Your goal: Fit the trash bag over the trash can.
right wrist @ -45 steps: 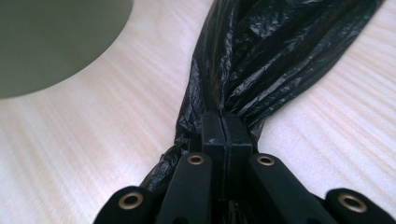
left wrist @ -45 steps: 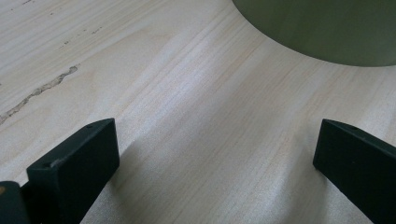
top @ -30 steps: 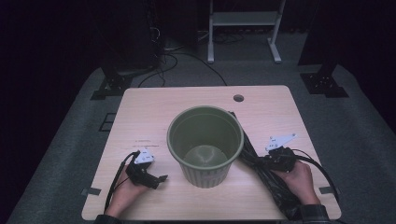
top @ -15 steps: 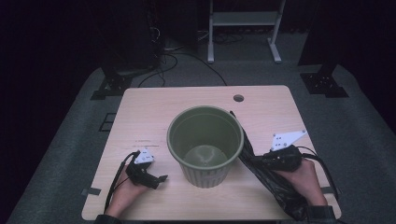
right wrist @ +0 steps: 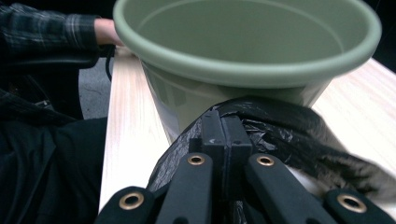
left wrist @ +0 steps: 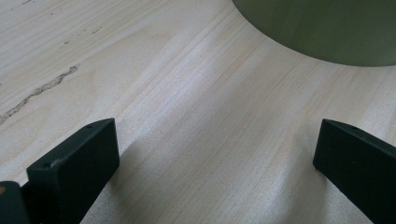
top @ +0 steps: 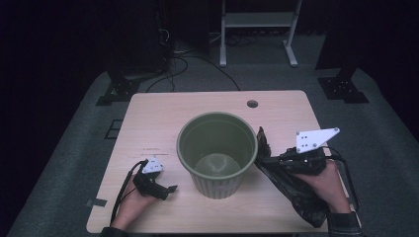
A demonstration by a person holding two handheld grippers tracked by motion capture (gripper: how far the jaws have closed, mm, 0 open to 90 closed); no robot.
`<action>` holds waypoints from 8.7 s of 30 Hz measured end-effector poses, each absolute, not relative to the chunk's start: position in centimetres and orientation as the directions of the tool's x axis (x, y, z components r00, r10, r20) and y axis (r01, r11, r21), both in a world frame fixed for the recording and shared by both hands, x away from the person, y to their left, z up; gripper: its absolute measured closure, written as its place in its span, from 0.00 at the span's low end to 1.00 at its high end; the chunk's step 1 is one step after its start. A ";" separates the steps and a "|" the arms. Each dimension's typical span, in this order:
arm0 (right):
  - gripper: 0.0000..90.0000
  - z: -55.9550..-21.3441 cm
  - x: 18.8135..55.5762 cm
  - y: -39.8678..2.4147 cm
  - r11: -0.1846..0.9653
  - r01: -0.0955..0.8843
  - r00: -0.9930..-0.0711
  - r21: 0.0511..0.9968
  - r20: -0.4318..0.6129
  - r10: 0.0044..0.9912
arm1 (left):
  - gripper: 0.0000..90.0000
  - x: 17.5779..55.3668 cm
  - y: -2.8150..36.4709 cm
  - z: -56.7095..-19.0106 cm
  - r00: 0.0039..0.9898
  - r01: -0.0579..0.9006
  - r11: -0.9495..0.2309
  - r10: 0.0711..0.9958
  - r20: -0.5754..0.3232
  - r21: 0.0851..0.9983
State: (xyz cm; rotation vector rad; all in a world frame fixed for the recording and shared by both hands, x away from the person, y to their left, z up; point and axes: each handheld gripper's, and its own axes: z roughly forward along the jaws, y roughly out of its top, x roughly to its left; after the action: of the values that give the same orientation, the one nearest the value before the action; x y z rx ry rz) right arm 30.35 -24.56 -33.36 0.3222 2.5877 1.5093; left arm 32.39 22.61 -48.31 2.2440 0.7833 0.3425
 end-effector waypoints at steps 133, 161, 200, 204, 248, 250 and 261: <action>0.45 -25.4 36.5 -16.1 0.423 0.129 -0.975 0.897 0.036 0.222 | 0.00 32.4 22.6 -48.3 0.780 0.432 -0.552 0.626 0.011 0.713; 0.45 -31.4 33.3 -27.5 0.293 0.270 -0.917 0.917 0.151 0.370 | 0.00 32.4 22.6 -48.3 0.780 0.433 -0.553 0.626 0.011 0.712; 1.00 -31.8 33.9 -27.2 0.311 0.260 -0.931 0.914 0.151 0.333 | 0.02 32.2 23.6 -37.9 0.896 0.234 -0.387 0.442 -0.043 0.892; 1.00 -31.8 34.0 -27.2 0.314 0.261 -0.930 0.913 0.151 0.336 | 0.02 31.8 23.4 -34.9 0.915 0.181 -0.363 0.403 -0.021 0.914; 1.00 -30.3 35.0 -26.3 0.279 0.223 -0.941 0.934 0.132 0.310 | 0.82 35.6 14.9 -30.7 0.970 0.074 -0.450 0.241 0.041 0.890; 1.00 -30.1 35.2 -25.8 0.275 0.215 -0.945 0.937 0.128 0.301 | 0.82 35.5 14.9 -30.7 0.969 0.075 -0.448 0.242 0.040 0.891; 1.00 -28.5 37.0 -21.4 0.275 0.174 -0.964 0.946 0.107 0.243 | 0.79 35.2 14.6 -30.9 0.967 0.047 -0.444 0.246 0.071 0.895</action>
State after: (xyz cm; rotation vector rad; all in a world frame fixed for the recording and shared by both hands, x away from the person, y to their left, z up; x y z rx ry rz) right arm 37.04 -21.42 -28.50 0.4029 2.4609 1.8128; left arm 35.22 14.58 -30.87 2.0245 0.2079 0.2292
